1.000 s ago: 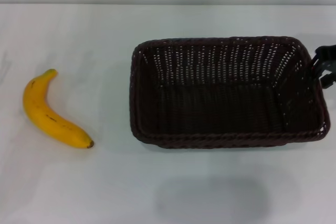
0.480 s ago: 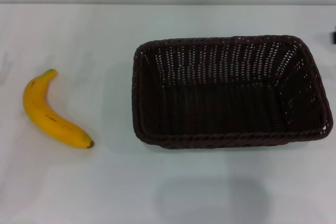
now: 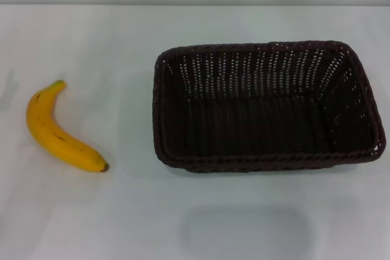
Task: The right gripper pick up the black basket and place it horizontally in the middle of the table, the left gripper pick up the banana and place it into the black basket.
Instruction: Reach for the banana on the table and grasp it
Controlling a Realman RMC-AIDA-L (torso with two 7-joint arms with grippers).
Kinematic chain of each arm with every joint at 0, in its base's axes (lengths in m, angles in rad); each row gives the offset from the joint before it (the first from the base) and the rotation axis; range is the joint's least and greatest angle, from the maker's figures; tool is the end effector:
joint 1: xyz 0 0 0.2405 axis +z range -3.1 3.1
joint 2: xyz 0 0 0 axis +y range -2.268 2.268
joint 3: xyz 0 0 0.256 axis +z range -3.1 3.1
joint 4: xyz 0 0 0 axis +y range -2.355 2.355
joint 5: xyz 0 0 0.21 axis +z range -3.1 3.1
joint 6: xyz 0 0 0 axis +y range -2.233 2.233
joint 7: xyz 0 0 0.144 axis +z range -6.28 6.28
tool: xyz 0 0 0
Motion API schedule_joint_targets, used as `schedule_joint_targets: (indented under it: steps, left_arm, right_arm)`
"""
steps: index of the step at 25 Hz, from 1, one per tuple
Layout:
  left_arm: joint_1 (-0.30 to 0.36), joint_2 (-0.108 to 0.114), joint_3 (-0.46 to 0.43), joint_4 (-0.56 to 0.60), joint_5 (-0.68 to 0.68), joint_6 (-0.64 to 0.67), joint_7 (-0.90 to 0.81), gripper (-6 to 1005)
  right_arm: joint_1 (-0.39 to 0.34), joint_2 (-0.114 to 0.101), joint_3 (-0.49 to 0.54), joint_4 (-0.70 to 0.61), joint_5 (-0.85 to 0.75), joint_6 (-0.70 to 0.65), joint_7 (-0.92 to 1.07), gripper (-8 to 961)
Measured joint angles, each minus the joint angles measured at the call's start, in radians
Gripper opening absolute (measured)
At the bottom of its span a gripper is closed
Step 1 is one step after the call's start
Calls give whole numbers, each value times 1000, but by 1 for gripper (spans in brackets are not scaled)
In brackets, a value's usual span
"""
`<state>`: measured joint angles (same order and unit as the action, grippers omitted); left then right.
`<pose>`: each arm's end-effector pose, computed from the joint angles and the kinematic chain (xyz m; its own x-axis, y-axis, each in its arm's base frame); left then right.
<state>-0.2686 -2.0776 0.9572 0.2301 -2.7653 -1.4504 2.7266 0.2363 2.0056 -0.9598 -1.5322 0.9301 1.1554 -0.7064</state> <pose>-0.3582 0.2837 0.0773 0.6127 -0.3375 0.7146 0.7574 -0.0074 -0.6529 0.2661 0.3495 0.1545 0.6319 -0.5404 -0.5555 -0.7567 -0.2752 -0.5930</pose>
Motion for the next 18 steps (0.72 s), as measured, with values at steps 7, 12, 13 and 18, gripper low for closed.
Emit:
schedule_joint_targets:
  steps: [7, 12, 13, 18]
  left_arm:
    - [138, 6, -2, 187, 185, 39, -363, 868]
    - [228, 10, -7, 433, 386, 140, -676, 867]
    - [250, 10, -8, 497, 438, 165, -745, 867]
    - [303, 12, -53, 776, 758, 264, -1152, 867]
  right_arm:
    - [-17, -1, 51, 246, 162, -140, -338, 313]
    - [-12, -3, 195, 421, 330, -125, -593, 314]
    - [-12, -3, 219, 451, 364, -119, -638, 314]
    - [-11, -2, 275, 561, 470, -110, -797, 316]
